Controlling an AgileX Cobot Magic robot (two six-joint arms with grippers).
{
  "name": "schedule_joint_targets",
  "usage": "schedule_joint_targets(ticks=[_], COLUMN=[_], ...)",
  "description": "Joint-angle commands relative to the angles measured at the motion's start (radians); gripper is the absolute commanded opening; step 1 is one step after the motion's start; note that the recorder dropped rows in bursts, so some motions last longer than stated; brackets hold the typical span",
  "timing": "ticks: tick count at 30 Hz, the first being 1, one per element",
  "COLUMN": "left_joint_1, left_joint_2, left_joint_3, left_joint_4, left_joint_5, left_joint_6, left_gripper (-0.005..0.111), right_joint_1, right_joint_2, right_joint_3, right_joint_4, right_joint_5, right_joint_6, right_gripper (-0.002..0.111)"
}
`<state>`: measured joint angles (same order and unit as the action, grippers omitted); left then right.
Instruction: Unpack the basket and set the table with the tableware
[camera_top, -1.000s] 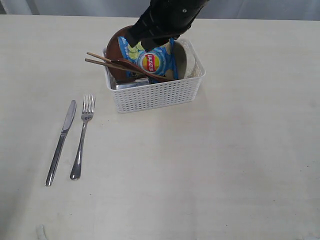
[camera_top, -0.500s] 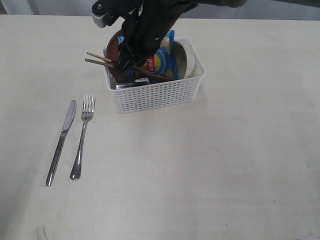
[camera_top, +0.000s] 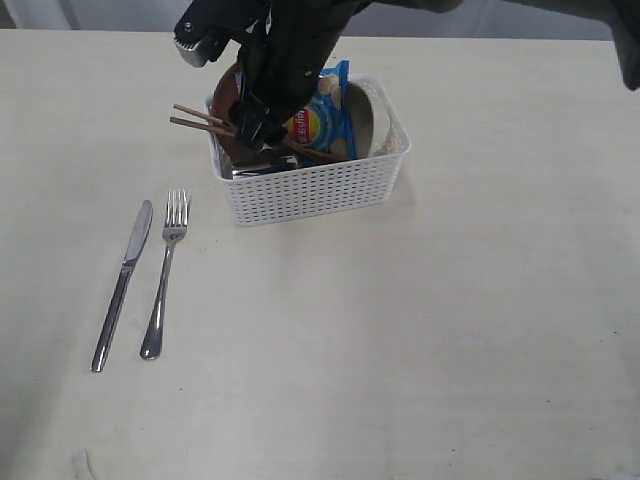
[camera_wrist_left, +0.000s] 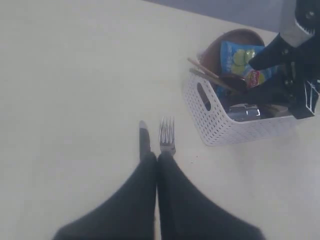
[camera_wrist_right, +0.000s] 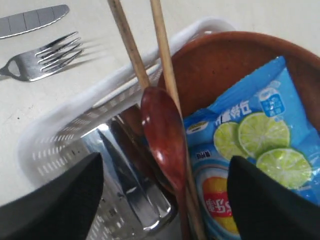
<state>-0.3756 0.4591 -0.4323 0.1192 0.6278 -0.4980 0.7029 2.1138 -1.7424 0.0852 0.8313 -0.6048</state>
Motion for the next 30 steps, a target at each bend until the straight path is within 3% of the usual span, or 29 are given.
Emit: schedule_joint_targets(ticks=[1,7,14,15,18,30], left_joint_1=[-0.007,-0.007,-0.007,-0.007,-0.007,-0.007], left_joint_2=[-0.006,-0.006,-0.006,-0.006,-0.006,-0.006], left_joint_3=[0.006,0.006,0.006,0.006,0.006,0.006], left_joint_4=[-0.007,-0.007,-0.007,-0.007,-0.007,-0.007], left_joint_5=[0.003,0.003,-0.008,-0.008,-0.01,-0.01], left_joint_6=[0.005,0.005,0.005,0.005,0.005,0.01], left_gripper=[0.0,0.0,0.0,0.0,0.0,0.0], right_joint_1=[0.015,0.027,0.027,0.027,0.034,0.034], right_joint_2=[0.029,0.102,0.195,0.206,0.192,0.001], right_joint_3=[-0.006,-0.006,-0.062,-0.071,-0.071,-0.071], right_joint_4=[-0.025,-0.034,-0.071,-0.073,-0.085,-0.085], right_joint_5=[-0.064,-0.178,-0.235,-0.233,-0.204,-0.181], right_joint_6=[-0.006,-0.002,0.044,0.065,0.067,0.071], right_gripper=[0.066,0.053,0.051,0.043,0.0,0.0])
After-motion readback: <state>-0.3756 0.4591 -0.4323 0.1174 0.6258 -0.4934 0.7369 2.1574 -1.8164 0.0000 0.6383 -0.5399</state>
